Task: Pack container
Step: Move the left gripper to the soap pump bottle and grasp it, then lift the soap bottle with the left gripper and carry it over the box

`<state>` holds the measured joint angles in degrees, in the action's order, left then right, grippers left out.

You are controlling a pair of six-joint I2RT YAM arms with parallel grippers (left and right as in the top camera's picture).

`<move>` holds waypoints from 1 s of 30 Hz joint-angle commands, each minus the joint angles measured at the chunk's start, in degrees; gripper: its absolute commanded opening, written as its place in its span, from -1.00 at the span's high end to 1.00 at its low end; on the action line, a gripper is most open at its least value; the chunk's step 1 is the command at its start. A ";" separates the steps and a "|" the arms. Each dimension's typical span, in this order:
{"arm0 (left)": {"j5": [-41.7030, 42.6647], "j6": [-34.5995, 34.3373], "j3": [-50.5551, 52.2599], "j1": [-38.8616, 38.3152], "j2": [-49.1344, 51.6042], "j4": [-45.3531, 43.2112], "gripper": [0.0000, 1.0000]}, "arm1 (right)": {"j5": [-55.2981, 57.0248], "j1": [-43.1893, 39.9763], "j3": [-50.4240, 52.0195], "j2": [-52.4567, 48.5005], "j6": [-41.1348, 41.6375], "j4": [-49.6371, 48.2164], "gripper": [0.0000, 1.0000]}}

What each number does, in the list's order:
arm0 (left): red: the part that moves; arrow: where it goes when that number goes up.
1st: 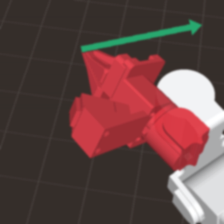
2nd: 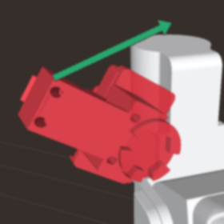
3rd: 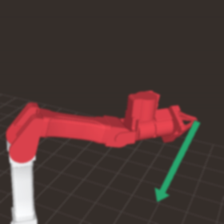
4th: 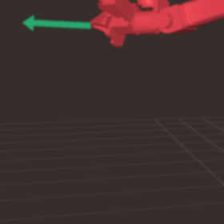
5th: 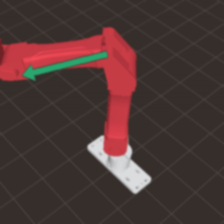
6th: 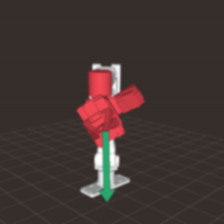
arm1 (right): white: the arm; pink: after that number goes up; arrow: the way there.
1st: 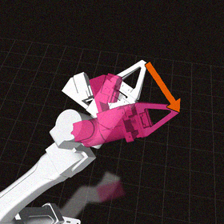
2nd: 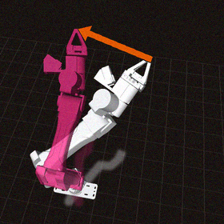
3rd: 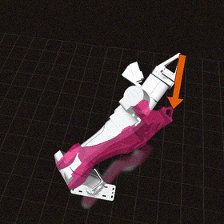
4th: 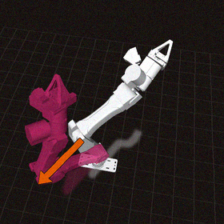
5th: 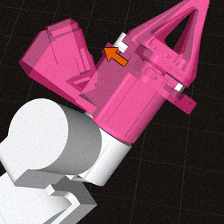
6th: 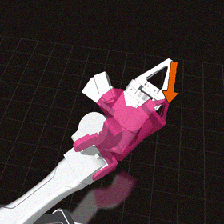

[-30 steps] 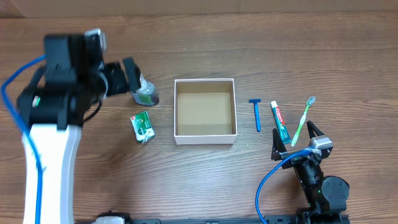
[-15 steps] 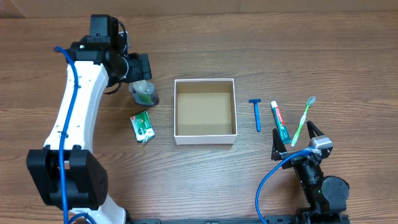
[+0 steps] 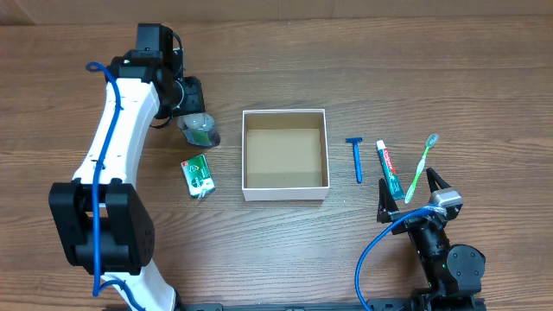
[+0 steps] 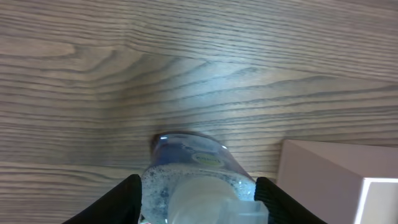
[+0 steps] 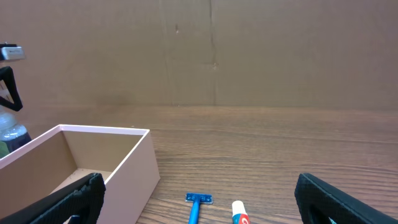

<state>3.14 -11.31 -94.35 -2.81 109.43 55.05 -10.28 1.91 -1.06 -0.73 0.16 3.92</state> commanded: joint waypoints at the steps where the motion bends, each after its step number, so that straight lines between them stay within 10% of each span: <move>1: -8.17 3.67 -1.03 -3.80 -0.35 -0.33 -0.17 | -0.31 -0.17 0.61 0.50 -0.22 -0.33 -1.00; 13: -11.08 4.85 -1.03 -7.30 -0.35 -0.20 -0.12 | -0.31 -0.17 0.61 0.50 -0.22 -0.33 -1.00; 19: -11.04 4.42 -1.03 -7.28 -0.35 0.57 0.39 | -0.31 -0.17 0.61 0.50 -0.22 -0.33 -1.00; 30: -11.04 0.52 -4.09 -7.30 -1.49 1.88 0.49 | -0.31 -0.17 0.61 0.50 -0.22 -0.33 -1.00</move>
<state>-7.35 -9.50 -94.56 -10.41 109.43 56.27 -10.28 1.91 -1.06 -0.73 0.16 3.97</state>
